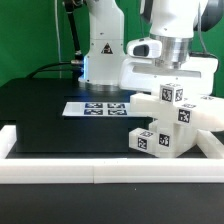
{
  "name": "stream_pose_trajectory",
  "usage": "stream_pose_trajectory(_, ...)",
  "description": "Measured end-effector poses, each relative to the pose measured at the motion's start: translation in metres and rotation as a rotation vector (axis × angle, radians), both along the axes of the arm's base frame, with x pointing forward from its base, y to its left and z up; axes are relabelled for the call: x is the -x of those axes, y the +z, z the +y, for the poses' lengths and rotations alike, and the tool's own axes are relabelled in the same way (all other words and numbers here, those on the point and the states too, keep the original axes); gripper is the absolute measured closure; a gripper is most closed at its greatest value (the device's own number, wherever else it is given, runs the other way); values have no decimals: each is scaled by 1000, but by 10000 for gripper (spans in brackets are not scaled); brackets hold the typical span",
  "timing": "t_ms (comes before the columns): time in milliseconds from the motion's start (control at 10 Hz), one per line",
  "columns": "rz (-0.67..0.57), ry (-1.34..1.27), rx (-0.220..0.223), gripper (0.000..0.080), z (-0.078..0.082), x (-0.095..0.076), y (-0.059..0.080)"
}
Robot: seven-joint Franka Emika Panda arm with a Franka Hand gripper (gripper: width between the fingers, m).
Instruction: Assemble chair
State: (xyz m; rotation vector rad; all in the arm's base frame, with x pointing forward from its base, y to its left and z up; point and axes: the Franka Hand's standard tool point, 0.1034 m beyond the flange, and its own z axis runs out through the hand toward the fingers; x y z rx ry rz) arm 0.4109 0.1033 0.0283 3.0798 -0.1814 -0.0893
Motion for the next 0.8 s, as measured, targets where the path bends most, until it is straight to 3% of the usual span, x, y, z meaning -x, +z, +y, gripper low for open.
stream_pose_trajectory(400, 2, 4, 1, 150, 6, 3, -3)
stream_pose_trajectory(800, 10, 2, 23, 150, 1, 6, -16)
